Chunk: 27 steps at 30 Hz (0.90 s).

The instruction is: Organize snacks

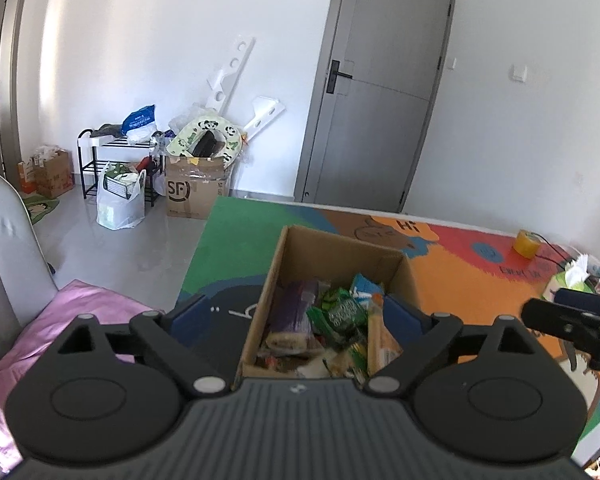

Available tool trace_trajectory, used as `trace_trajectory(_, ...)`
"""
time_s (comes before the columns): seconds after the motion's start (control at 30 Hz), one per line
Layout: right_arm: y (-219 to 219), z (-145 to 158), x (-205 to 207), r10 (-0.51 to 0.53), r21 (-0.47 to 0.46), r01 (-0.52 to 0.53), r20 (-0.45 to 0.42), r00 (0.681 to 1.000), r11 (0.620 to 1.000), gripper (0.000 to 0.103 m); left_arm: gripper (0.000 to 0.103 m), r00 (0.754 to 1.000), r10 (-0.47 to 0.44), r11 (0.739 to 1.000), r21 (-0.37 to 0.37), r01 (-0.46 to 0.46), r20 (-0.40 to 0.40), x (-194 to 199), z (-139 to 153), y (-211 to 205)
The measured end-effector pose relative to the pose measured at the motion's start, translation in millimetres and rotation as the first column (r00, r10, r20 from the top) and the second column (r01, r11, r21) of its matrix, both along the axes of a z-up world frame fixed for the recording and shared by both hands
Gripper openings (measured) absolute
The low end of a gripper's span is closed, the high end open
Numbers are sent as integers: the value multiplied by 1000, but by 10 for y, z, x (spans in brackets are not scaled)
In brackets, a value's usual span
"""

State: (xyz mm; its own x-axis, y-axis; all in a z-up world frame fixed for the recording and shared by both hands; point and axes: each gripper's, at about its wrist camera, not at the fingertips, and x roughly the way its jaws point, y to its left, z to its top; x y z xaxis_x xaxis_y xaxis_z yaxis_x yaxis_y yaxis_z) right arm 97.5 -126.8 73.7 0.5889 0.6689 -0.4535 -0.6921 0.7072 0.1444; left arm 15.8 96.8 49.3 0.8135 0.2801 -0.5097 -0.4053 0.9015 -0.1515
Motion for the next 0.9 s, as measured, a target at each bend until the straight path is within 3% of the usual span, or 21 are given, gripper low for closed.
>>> trace_trajectory(0.2, -373, -4, -169, -74, 1, 74, -1, 997, 997, 103, 97, 999, -52, 998, 33, 53, -12, -96, 23, -195)
trace_trajectory(0.4, -645, 24, -262, -161, 7, 161, -11, 987, 987, 103, 101, 992, -128, 990, 55, 129, -7, -129, 43, -365)
trace_trajectory(0.9, -1152, 1, -500, -278, -9, 278, -7, 961, 961, 103, 101, 983, -181, 980, 80, 180, 9, -416, 107, -408)
